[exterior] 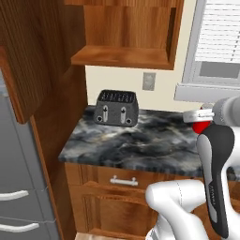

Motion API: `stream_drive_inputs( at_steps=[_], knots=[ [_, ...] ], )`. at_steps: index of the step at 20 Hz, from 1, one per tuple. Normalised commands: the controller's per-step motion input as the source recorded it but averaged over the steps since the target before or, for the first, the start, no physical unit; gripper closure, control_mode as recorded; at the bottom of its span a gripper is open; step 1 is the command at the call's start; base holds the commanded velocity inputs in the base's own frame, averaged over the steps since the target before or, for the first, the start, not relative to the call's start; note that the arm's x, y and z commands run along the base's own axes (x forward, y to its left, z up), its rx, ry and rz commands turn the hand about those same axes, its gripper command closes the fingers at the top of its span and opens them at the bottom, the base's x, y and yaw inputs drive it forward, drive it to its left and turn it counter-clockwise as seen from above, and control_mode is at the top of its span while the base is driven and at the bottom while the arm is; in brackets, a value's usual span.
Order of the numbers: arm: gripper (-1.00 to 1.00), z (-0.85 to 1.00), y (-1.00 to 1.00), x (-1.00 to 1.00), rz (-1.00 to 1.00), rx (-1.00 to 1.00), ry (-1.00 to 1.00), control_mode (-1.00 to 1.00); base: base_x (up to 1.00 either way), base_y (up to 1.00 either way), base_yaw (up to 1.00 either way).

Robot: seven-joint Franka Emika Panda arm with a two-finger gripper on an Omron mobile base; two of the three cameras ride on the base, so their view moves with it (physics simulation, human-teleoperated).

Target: Sort all alcoholic drinks to one cabinet, and non-alcoholic drinks to the other.

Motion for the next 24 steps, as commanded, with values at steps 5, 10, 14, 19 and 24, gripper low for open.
stream_drive_inputs(
  at_steps=[5,10,14,19,24],
  knots=[
    [1.00,0.00,0.00,0.00,0.00,0.00,0.00,1.00,0.31,0.13,-0.12],
    [1.00,0.00,0.00,0.00,0.00,0.00,0.00,1.00,0.29,0.17,-0.22],
    [1.00,0.00,0.00,0.00,0.00,0.00,0.00,1.00,0.32,0.32,-0.26],
    [1.00,0.00,0.00,0.00,0.00,0.00,0.00,1.00,0.43,0.48,-0.23],
    [1.00,0.00,0.00,0.00,0.00,0.00,0.00,1.00,0.48,0.47,-0.20]
  ],
)
